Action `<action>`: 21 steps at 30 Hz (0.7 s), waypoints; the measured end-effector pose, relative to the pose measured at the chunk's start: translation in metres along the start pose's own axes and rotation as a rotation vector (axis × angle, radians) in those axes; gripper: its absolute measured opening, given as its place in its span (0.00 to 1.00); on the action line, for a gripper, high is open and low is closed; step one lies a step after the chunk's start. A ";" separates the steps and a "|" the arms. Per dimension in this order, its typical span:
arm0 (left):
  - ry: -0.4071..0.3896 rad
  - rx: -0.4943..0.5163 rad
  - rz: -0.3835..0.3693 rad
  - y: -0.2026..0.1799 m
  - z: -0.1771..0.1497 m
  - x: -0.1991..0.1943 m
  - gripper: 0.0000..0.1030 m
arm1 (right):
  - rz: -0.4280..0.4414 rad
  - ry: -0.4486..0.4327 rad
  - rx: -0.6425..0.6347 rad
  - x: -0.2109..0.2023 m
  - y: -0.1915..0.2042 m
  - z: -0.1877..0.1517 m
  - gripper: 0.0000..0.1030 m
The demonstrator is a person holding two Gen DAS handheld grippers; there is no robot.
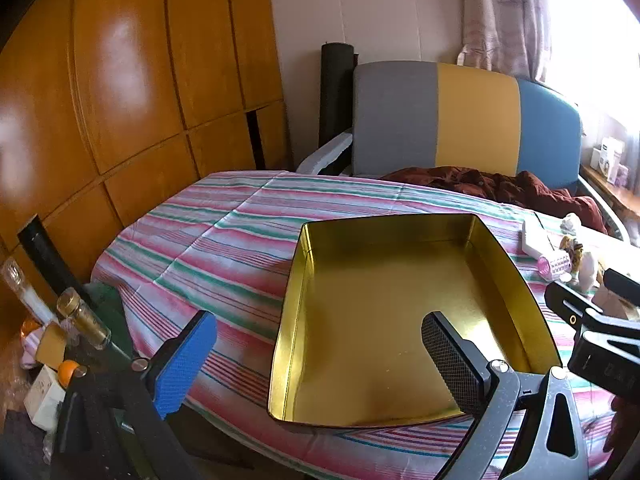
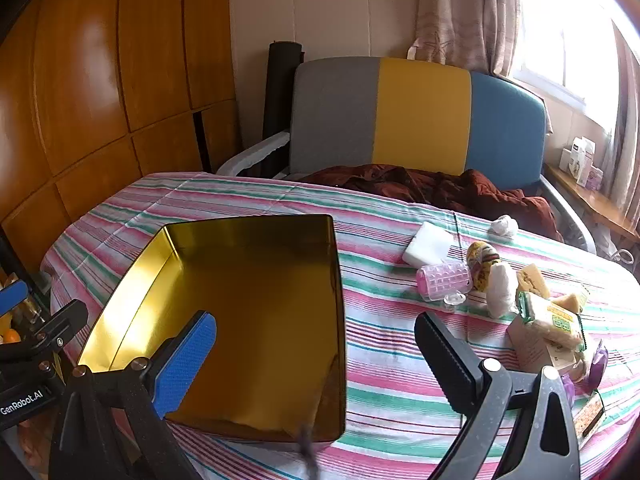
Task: Organize objects
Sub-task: 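Move both tools from the gold tray toward the items on the cloth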
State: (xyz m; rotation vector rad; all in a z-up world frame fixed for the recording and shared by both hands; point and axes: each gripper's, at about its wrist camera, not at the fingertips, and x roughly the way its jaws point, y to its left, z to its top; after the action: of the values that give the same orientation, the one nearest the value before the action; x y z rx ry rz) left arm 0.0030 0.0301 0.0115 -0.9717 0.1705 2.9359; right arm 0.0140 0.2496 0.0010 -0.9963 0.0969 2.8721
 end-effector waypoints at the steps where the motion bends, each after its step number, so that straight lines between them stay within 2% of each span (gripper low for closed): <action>1: -0.001 0.008 -0.003 -0.001 0.001 0.000 1.00 | -0.001 0.000 0.004 0.000 -0.002 0.000 0.99; 14: 0.029 0.095 -0.095 -0.028 0.001 0.007 1.00 | -0.078 0.000 0.091 -0.008 -0.058 0.006 0.99; 18: 0.076 0.123 -0.245 -0.041 0.001 0.013 1.00 | -0.110 -0.011 0.163 -0.015 -0.093 0.007 0.99; 21: 0.112 0.107 -0.369 -0.048 0.003 0.015 1.00 | -0.150 -0.020 0.240 -0.024 -0.131 0.008 0.99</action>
State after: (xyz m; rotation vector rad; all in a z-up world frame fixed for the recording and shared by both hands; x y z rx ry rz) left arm -0.0071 0.0780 0.0008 -1.0262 0.1332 2.5158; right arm 0.0428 0.3789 0.0188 -0.8880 0.3409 2.6556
